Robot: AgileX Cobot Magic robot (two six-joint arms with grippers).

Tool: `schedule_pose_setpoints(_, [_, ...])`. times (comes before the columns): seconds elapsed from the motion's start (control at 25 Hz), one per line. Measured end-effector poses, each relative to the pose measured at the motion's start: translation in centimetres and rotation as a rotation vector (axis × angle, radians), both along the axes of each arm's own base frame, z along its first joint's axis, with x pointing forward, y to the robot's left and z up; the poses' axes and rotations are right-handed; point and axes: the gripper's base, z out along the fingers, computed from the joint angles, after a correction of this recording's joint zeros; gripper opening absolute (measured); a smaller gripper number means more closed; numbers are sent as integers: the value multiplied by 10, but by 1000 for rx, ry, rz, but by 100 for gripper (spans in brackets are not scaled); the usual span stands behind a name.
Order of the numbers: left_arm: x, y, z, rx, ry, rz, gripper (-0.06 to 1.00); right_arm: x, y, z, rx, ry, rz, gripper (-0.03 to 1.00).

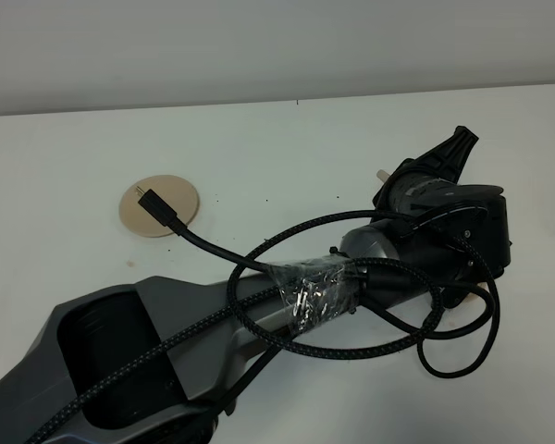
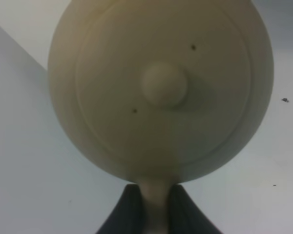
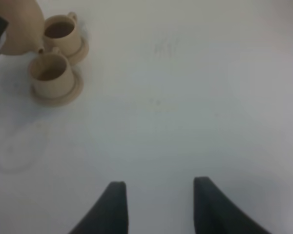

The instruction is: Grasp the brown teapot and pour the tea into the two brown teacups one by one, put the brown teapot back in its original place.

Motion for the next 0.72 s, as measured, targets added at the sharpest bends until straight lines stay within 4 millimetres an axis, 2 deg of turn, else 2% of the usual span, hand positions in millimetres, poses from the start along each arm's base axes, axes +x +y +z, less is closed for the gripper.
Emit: schedule_pose_setpoints(0.72, [1, -4, 1, 15, -17, -68, 12, 0, 0, 0, 0, 0, 0, 33])
